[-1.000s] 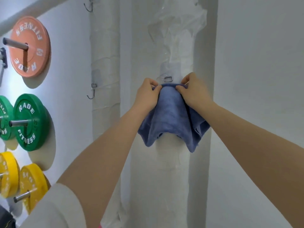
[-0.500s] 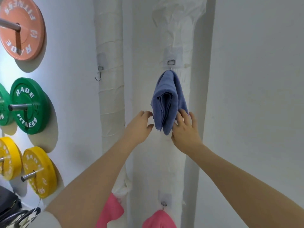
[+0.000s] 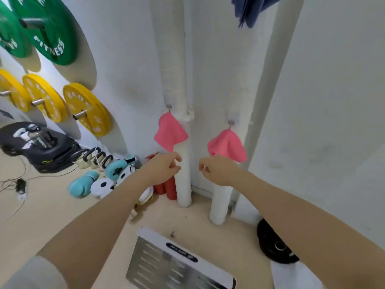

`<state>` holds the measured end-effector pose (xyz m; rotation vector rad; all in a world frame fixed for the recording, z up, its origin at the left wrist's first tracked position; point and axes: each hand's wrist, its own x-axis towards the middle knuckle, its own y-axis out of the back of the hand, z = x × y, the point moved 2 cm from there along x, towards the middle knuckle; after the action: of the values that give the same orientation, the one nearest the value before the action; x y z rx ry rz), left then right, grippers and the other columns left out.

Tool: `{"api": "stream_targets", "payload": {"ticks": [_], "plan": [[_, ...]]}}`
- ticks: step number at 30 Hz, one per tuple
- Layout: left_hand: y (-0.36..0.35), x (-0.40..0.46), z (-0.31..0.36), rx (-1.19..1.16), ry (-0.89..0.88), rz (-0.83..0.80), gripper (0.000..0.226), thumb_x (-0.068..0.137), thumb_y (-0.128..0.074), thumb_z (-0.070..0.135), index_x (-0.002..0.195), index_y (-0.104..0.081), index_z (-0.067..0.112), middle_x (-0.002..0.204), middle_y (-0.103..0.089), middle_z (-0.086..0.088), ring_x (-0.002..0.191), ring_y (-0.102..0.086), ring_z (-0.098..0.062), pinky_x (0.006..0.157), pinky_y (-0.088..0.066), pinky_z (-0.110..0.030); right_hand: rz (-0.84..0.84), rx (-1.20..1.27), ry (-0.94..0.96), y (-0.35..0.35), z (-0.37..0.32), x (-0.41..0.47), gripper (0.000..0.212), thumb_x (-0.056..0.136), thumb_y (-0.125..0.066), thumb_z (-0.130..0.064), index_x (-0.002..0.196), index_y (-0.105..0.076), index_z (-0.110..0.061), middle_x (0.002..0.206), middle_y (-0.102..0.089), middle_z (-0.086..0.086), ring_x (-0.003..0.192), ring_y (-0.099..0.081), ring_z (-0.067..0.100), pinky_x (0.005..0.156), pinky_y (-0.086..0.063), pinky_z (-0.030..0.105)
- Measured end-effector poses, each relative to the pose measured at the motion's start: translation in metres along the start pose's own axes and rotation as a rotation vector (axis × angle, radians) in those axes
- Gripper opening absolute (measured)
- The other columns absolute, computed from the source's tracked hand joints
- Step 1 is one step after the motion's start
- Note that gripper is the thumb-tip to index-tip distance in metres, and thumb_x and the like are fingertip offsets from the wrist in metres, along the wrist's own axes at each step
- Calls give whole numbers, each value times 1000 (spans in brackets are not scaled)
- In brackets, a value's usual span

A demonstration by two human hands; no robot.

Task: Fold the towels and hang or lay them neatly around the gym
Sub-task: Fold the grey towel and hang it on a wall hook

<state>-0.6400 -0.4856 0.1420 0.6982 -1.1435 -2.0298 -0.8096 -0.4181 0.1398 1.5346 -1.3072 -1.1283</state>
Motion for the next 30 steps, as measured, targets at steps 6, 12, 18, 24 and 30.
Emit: {"api": "stream_targets", "payload": {"ticks": [6, 12, 18, 24, 30], "plan": [[-86, -108, -58, -58, 231, -108, 26, 94, -48, 25, 117, -53, 16, 104, -61, -3, 81, -54, -17, 76, -48, -31, -189, -11, 54, -91, -22, -51, 28, 96, -41, -21, 116, -57, -12, 117, -60, 13, 106, -55, 30, 76, -35, 28], [-158, -217, -48, -95, 359, -224, 28, 95, -45, 23, 121, -53, 14, 115, -60, -6, 89, -50, -16, 78, -38, -24, -292, 42, 63, -158, -38, -123, 25, 94, -39, -23, 107, -59, -15, 108, -64, 8, 99, -57, 26, 81, -45, 33], [-180, -352, -44, -207, 506, -169, 26, 95, -46, 20, 118, -56, 13, 110, -62, -7, 84, -55, -18, 77, -41, -25, -437, 165, 114, -191, -92, -194, 25, 93, -40, -15, 102, -60, -3, 102, -66, 13, 91, -62, 29, 82, -50, 33], [-178, -493, -68, -346, 826, 30, 23, 95, -45, 21, 114, -57, 17, 100, -65, -1, 82, -60, -17, 59, -42, -16, -576, 616, 66, -231, -213, -229, 14, 90, -50, -11, 80, -59, -13, 77, -65, 6, 60, -58, 16, 68, -51, 29], [-190, -614, -76, -397, 995, 194, 25, 95, -45, 24, 118, -55, 21, 102, -61, 3, 82, -60, -10, 68, -46, -20, -783, 430, 432, -277, -334, -295, 17, 89, -47, -15, 92, -62, -6, 79, -64, 2, 64, -59, 14, 65, -46, 27]]}}
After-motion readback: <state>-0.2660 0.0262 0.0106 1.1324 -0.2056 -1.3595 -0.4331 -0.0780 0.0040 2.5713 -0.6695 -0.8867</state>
